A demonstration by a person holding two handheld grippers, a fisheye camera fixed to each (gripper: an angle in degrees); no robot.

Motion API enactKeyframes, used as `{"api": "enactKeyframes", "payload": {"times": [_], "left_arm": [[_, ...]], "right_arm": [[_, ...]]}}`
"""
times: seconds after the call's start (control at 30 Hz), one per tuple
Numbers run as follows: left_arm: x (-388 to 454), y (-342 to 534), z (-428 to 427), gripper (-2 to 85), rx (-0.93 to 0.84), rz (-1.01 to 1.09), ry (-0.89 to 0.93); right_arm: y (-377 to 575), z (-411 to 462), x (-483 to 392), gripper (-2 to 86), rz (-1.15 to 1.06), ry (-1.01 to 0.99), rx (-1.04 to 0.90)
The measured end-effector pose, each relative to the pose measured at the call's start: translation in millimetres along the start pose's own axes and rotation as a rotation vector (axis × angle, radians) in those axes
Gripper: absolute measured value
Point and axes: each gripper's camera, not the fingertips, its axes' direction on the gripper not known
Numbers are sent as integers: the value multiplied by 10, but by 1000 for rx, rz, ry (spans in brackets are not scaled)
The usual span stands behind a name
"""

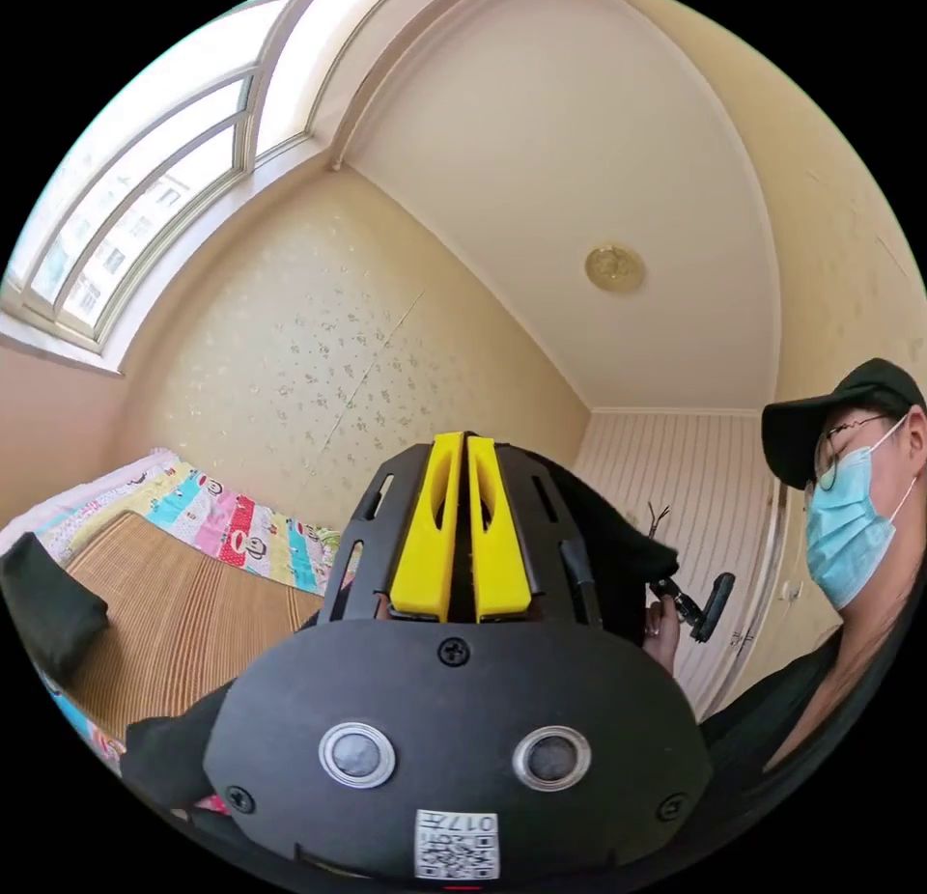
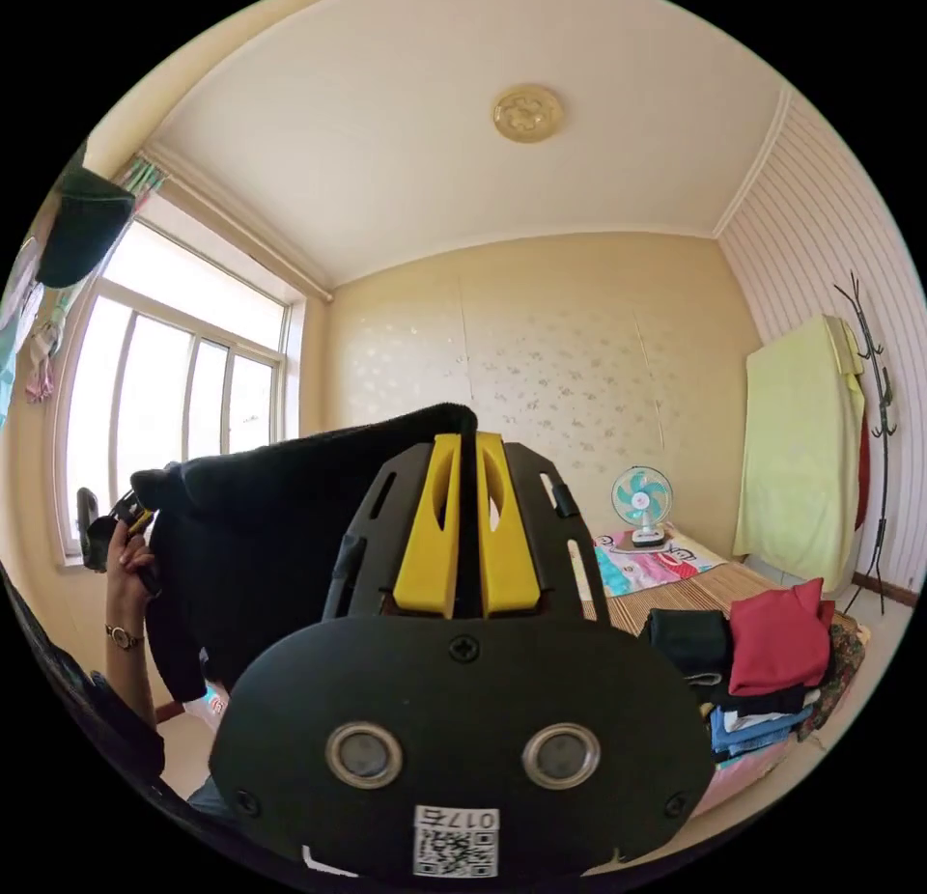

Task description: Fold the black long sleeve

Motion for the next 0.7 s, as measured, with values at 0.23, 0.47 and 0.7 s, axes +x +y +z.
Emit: {"api": "enactKeyframes", "payload": {"times": [0.23,0.47,0.7], "left_arm": [[-1780,-22,2553,-3,-393,-42,-507],[-3125,1991,3006,37,-898,-170,-506],[-3124,3690,2246,52,-1269,-183,-454]], "right_arm": [[434,3481,723,72,-152,142,-731],[2549,3774,971,77,4,-111,-1252],[3587,2467,617,78,-82,-134,-1287]]}}
